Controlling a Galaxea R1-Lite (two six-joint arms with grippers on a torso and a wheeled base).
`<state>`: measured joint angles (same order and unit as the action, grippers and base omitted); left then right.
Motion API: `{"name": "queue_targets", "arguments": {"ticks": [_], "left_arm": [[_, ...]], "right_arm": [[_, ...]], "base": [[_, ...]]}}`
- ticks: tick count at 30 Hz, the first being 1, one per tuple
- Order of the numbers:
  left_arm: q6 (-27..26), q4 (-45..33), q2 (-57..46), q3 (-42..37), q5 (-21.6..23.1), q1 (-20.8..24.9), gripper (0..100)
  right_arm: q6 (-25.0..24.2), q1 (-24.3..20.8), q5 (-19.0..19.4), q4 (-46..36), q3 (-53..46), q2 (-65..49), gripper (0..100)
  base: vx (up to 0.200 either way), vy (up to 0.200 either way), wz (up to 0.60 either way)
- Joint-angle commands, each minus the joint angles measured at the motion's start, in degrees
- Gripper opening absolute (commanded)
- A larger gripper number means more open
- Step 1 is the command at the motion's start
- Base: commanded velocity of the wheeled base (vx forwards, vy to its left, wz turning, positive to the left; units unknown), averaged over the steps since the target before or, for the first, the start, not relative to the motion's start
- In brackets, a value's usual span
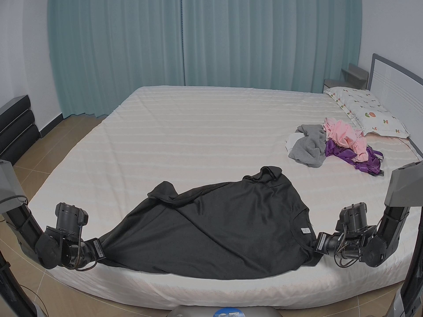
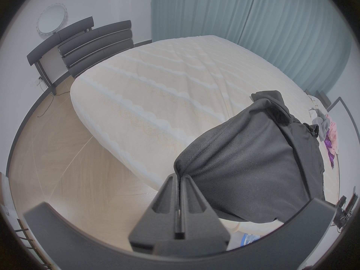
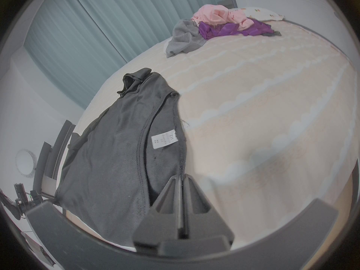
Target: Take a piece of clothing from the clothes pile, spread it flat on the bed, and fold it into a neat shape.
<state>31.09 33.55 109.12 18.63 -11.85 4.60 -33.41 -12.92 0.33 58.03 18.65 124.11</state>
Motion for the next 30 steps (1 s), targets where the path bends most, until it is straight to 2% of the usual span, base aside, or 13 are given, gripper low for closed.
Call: {"name": "queue_targets", "arguments": {"ticks": [1, 7, 10, 19, 20, 22, 23, 25, 30], "left_arm": [[0.03, -0.06, 0.39, -0.08, -0.02, 0.24, 0], [0.47, -0.41, 0.39, -0.61, 0.16, 2.17, 0], [0.55, -0.41, 0.48, -0.61, 0.16, 2.70, 0], [0.64, -0.06, 1.89, -0.61, 0.51, 3.40, 0], [0.64, -0.06, 1.89, -0.61, 0.51, 3.40, 0], [0.82, 0.11, 2.33, -0.52, 0.51, 3.40, 0], [0.82, 0.11, 2.33, -0.52, 0.51, 3.40, 100], [0.91, 0.11, 2.24, -0.35, 0.51, 3.40, 100], [0.91, 0.20, 0.57, 0.18, 0.51, 2.79, 100]], "right_arm": [[1.86, 2.02, -0.42, -0.55, -0.81, -2.65, 0], [3.88, 6.86, 0.20, -4.33, -0.28, -8.01, 0], [4.94, 7.03, 0.29, -7.05, -0.19, -8.89, 0], [5.73, 6.95, 0.37, -6.79, -0.02, -5.81, 0], [5.73, 6.95, 0.37, -6.79, -0.02, -5.81, 100], [5.29, 6.68, 1.69, -6.61, 0.24, -5.28, 100], [4.85, 6.68, 2.83, -6.44, 0.42, -5.64, 100], [4.41, 6.95, 4.68, -6.26, 0.42, -6.25, 100], [2.21, 8.09, 5.12, -6.17, 1.74, -10.38, 100]], "base": [[0.000, 0.000, 0.00], [0.000, 0.000, 0.00], [0.000, 0.000, 0.00], [0.000, 0.000, 0.00], [0.000, 0.000, 0.00], [0.000, 0.000, 0.00], [0.000, 0.000, 0.00], [0.000, 0.000, 0.00], [0.000, 0.000, 0.00]]}}
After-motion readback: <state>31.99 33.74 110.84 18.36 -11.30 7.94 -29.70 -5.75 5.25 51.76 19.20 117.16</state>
